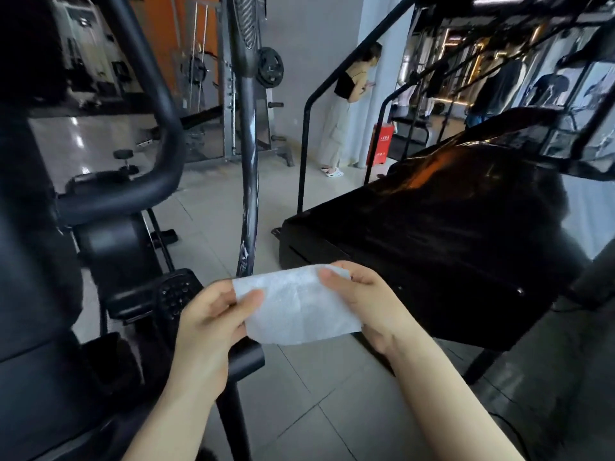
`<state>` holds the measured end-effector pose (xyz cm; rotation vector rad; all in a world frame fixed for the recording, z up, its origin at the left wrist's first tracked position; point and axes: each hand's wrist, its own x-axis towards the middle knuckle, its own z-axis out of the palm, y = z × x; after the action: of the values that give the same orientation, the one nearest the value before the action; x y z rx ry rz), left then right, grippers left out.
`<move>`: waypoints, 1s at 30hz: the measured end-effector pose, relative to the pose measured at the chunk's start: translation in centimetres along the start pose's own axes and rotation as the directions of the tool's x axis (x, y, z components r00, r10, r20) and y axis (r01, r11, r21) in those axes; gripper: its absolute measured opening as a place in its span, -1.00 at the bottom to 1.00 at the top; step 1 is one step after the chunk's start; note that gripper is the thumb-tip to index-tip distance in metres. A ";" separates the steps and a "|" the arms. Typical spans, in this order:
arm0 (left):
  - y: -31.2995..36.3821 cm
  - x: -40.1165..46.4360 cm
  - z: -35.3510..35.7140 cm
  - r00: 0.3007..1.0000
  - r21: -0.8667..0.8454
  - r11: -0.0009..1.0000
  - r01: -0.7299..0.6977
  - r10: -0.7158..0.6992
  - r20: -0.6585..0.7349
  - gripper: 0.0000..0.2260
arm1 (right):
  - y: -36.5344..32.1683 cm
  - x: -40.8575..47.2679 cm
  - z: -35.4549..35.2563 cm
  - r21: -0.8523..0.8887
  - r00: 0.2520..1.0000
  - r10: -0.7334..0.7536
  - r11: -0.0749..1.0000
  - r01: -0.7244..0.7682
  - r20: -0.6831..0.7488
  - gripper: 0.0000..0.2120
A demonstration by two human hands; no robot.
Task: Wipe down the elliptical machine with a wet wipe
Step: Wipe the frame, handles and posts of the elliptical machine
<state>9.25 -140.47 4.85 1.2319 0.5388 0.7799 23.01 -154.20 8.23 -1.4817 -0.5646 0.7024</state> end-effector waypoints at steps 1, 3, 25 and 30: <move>-0.3 0.5 0.4 1.000 -0.003 1.000 0.008 -0.008 0.004 -0.93 | 0.5 1.2 -0.3 0.034 0.999 0.033 0.999 -0.033 -0.002 -0.85; -0.9 1.5 1.0 1.000 0.008 1.000 0.025 -0.025 -0.008 -0.86 | 1.0 3.3 -0.6 0.130 0.994 0.102 0.986 -0.105 0.029 -0.82; -5.6 7.8 9.0 0.661 0.199 0.980 -0.008 0.154 -0.735 -0.43 | 2.1 21.7 -4.3 -0.407 0.815 -0.277 0.757 0.511 0.509 -0.58; -7.3 6.9 10.4 0.666 0.422 0.906 -0.015 0.324 -0.671 -0.41 | 0.6 22.4 -4.3 -0.457 0.676 -0.359 0.528 0.716 0.643 -0.45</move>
<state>22.95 -142.58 0.84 1.3108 1.3054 1.4057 41.45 -140.95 5.66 -1.6330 -1.7868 0.3121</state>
